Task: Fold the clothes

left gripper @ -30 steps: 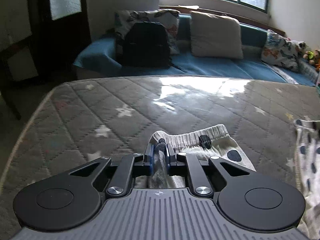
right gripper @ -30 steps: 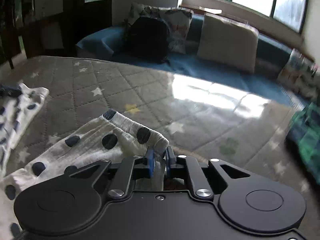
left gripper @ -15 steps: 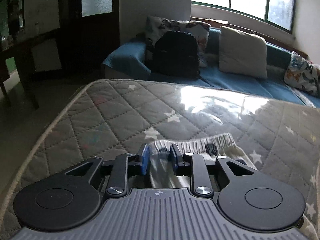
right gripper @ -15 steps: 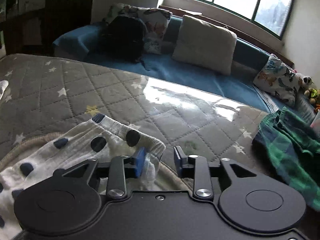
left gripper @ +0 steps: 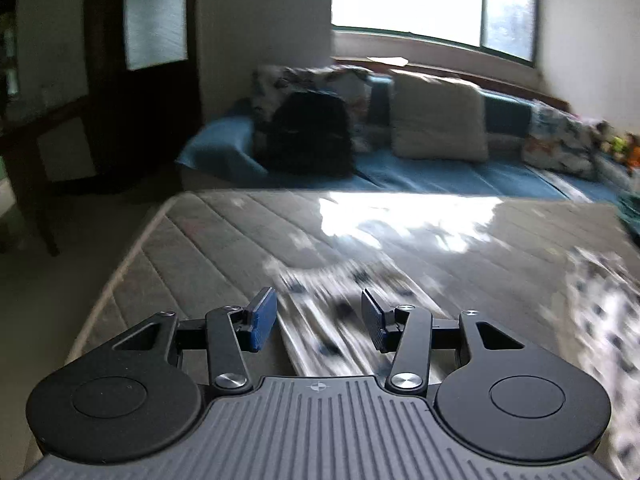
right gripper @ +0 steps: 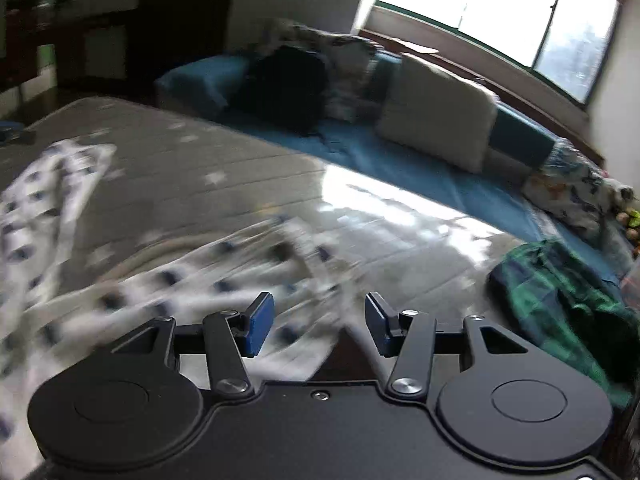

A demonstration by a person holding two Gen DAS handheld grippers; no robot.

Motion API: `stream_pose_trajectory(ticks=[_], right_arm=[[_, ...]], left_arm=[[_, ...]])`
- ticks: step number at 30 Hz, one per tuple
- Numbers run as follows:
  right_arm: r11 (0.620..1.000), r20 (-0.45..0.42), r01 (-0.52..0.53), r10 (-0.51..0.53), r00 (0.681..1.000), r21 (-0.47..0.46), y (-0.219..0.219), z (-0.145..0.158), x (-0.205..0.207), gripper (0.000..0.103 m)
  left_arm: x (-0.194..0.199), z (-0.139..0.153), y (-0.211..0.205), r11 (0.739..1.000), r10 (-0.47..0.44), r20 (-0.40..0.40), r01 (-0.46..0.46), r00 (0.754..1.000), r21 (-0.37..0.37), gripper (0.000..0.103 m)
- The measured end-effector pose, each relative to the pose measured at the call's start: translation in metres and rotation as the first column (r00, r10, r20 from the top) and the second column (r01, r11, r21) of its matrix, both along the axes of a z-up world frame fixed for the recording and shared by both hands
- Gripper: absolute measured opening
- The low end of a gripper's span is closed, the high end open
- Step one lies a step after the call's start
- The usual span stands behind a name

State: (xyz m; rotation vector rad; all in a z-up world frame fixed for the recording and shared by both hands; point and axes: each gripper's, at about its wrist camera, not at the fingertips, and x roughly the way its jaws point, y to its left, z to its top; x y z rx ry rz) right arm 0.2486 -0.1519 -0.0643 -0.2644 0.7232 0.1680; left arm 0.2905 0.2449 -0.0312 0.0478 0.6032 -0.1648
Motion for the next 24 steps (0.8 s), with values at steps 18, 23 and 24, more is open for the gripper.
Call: stream_pose_trajectory(ticks=[18, 23, 24], right_arm=[[0.977, -0.068, -0.197, 0.203, 0.977, 0.082, 0.092, -0.018, -0.173, 0.063], [0.979, -0.078, -0.167, 0.177, 0.981, 0.119, 0.097, -0.027, -0.195, 0.063], [0.979, -0.090, -0.160, 0.172, 0.981, 0.128, 0.097, -0.031, -0.200, 0.063]], left_arm=[[-0.202, -0.005, -0.033, 0.952, -0.305, -0.050, 0.305, 0.951, -0.020, 0.033], [-0.218, -0.031, -0.038, 0.951, -0.310, -0.100, 0.309, 0.945, -0.023, 0.019], [-0.219, -0.035, -0.038, 0.950, -0.311, -0.109, 0.310, 0.944, -0.025, 0.018]])
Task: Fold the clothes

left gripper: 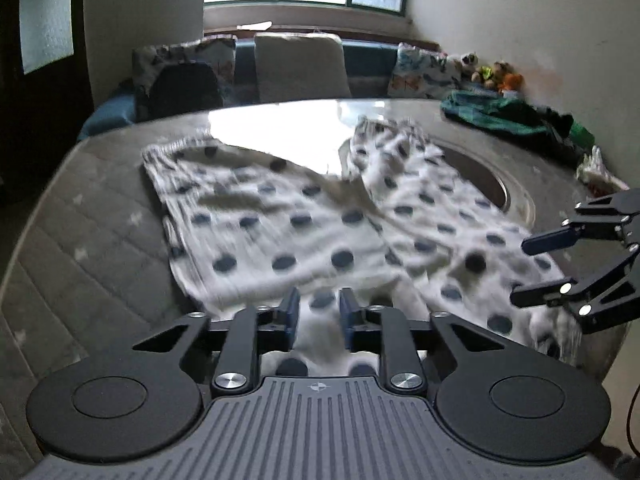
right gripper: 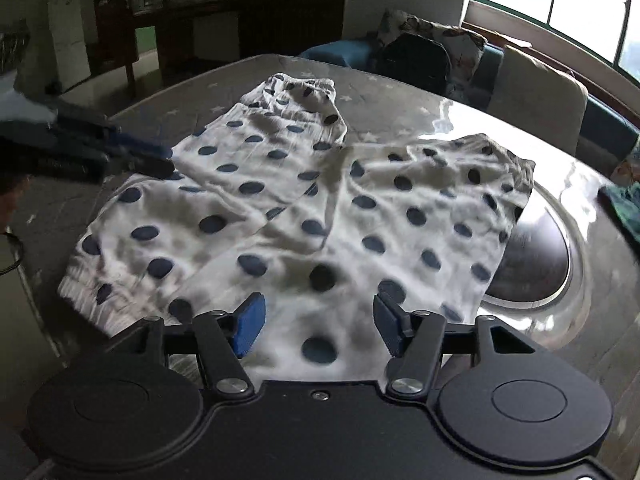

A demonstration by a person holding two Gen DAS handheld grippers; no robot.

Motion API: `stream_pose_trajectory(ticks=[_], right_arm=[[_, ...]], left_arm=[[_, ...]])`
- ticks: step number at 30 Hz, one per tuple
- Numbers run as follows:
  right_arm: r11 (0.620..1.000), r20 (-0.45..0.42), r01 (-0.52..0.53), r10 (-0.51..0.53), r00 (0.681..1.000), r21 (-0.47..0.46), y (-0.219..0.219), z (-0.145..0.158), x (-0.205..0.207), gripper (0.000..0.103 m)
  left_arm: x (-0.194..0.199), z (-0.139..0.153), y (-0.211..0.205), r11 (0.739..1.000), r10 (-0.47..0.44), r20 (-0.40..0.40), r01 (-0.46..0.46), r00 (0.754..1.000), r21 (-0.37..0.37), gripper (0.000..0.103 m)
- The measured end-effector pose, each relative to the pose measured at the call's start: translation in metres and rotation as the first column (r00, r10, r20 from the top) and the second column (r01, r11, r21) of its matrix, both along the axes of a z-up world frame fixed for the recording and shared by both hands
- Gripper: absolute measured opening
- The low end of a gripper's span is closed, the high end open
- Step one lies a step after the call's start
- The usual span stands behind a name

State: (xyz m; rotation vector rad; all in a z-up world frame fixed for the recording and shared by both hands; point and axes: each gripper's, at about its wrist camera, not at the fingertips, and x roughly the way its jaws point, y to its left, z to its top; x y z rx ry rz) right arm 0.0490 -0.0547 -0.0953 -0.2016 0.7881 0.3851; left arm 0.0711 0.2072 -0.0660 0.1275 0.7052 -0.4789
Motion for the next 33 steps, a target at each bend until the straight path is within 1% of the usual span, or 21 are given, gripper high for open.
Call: stream_pose_trajectory(ticks=[2, 4, 7, 11, 13, 14, 16, 19, 22, 24, 25, 28, 31, 33], right_arm=[[1.000, -0.011, 0.008, -0.008, 1.000, 0.000, 0.000, -0.004, -0.004, 0.063], [0.999, -0.020, 0.014, -0.014, 1.000, -0.036, -0.001, -0.011, -0.010, 0.063], [0.999, -0.033, 0.028, -0.030, 0.999, -0.046, -0.007, -0.017, -0.016, 0.063], [0.997, -0.035, 0.032, -0.034, 0.999, -0.075, -0.011, -0.015, -0.022, 0.063], [0.993, -0.023, 0.022, -0.025, 0.999, -0.113, -0.013, -0.011, -0.027, 0.063], [0.993, -0.014, 0.020, -0.022, 1.000, -0.114, -0.013, -0.007, -0.029, 0.063], [0.996, 0.006, 0.022, -0.022, 1.000, -0.086, -0.013, 0.000, -0.033, 0.063], [0.998, 0.026, 0.016, -0.014, 1.000, -0.060, -0.007, 0.003, -0.033, 0.063], [0.999, -0.001, 0.016, -0.016, 1.000, -0.041, -0.003, -0.006, -0.031, 0.063], [0.999, -0.017, 0.017, -0.017, 1.000, -0.051, -0.002, -0.013, -0.031, 0.063], [0.999, -0.018, 0.023, -0.024, 1.000, -0.048, -0.004, -0.013, -0.032, 0.065], [0.998, -0.020, 0.047, -0.048, 0.999, -0.031, -0.013, -0.012, -0.035, 0.066], [0.997, 0.017, 0.048, -0.047, 0.999, -0.059, -0.010, -0.004, -0.043, 0.066], [0.998, 0.035, 0.035, -0.034, 0.999, -0.043, -0.007, 0.004, -0.049, 0.066]], left_arm=[[-0.003, -0.008, 0.001, 1.000, -0.001, -0.018, 0.001, 1.000, 0.010, 0.016], [-0.007, -0.016, 0.003, 0.999, 0.010, -0.034, -0.009, 0.999, 0.050, 0.015], [-0.018, -0.023, 0.010, 0.998, 0.011, -0.019, -0.009, 1.000, 0.067, 0.014], [-0.025, -0.021, 0.017, 0.998, 0.026, -0.021, -0.025, 0.999, 0.063, 0.014], [-0.031, -0.017, 0.018, 0.997, 0.028, -0.008, -0.028, 1.000, 0.075, 0.015], [-0.035, -0.015, 0.017, 0.996, 0.029, 0.005, -0.029, 1.000, 0.087, 0.015], [-0.041, -0.009, 0.015, 0.995, 0.030, 0.023, -0.032, 0.999, 0.092, 0.018], [-0.048, 0.001, 0.014, 0.997, 0.024, 0.039, -0.026, 0.999, 0.068, 0.022], [-0.053, 0.006, 0.013, 0.997, 0.026, 0.049, -0.030, 0.998, 0.068, 0.022], [-0.056, 0.002, 0.015, 0.997, 0.025, 0.029, -0.027, 0.999, 0.070, 0.022], [-0.057, -0.001, 0.015, 0.996, 0.029, 0.020, -0.030, 0.999, 0.080, 0.022], [-0.062, -0.009, 0.017, 0.994, 0.035, 0.004, -0.036, 0.999, 0.106, 0.022], [-0.067, -0.013, 0.022, 0.994, 0.045, -0.006, -0.044, 0.999, 0.101, 0.023], [-0.069, -0.010, 0.027, 0.995, 0.059, -0.005, -0.058, 0.998, 0.084, 0.028]])
